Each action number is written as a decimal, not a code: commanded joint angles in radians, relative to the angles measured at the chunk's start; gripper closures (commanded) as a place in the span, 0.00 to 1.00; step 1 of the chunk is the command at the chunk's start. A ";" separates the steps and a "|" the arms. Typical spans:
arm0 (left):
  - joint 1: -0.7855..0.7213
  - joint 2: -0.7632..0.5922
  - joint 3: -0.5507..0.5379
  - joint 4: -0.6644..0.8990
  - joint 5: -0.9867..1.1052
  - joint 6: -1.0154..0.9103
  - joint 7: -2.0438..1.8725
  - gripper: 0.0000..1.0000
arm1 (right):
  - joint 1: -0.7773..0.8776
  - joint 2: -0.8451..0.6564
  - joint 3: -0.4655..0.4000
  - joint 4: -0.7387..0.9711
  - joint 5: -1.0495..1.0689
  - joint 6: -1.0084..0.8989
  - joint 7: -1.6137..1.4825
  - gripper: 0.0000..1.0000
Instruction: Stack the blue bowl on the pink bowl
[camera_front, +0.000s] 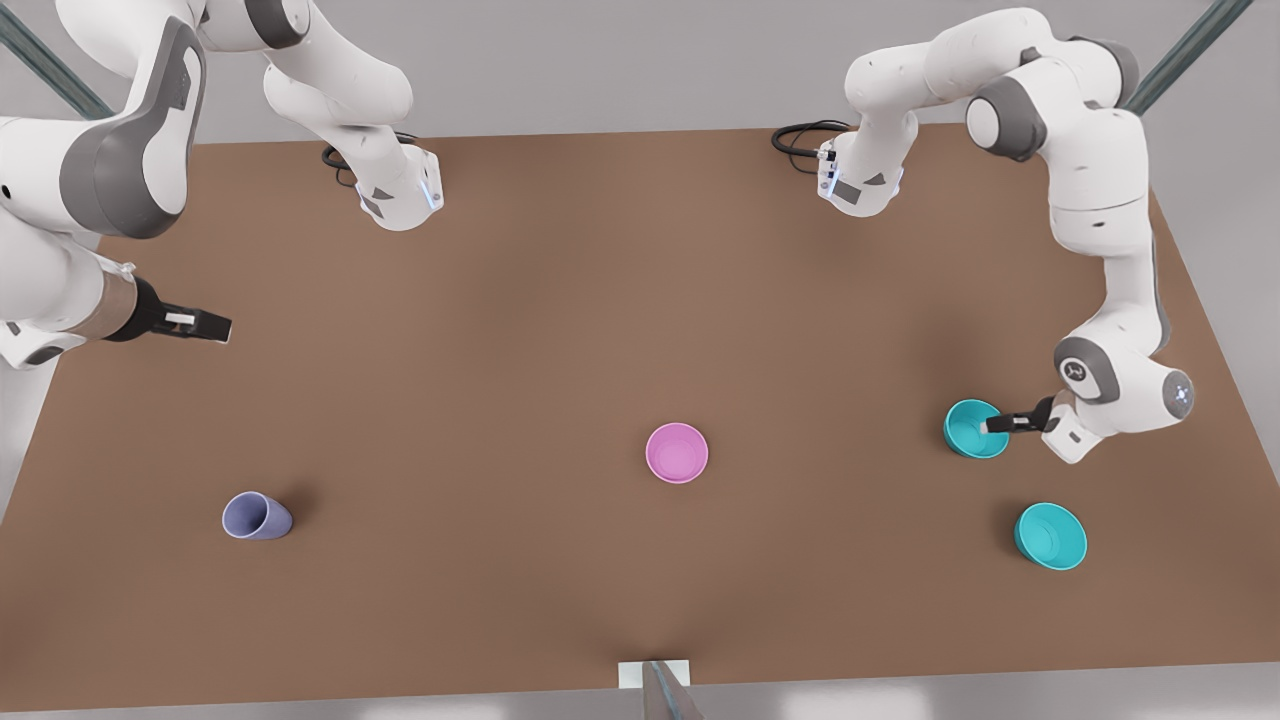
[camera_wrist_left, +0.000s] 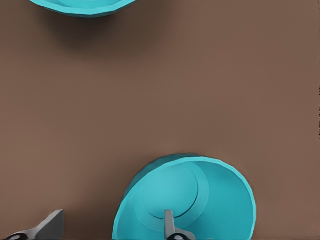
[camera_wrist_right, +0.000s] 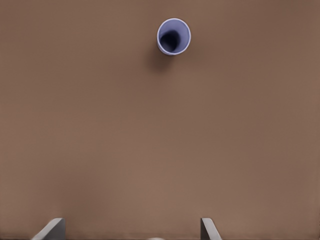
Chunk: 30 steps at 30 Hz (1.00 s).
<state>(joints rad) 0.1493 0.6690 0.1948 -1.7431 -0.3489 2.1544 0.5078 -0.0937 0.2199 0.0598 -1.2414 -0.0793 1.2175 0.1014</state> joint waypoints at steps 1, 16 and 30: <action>-0.004 0.000 0.000 0.000 -0.001 0.012 0.121 0.47 | 0.000 -0.001 0.000 0.000 0.000 -0.023 -0.137 0.00; -0.030 -0.014 -0.244 0.255 0.001 -0.199 -0.374 0.79 | -0.006 0.004 0.000 0.000 0.001 -0.019 -0.140 0.00; -0.539 0.159 -0.290 0.470 0.036 -0.039 -1.111 0.79 | -0.014 0.056 -0.001 0.007 0.001 -0.020 -0.137 0.00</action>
<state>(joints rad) -0.3860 0.8245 -0.0946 -1.2747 -0.3055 2.0726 -0.0392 -0.1069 0.2749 0.0586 -1.2358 -0.0786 1.1966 -0.0115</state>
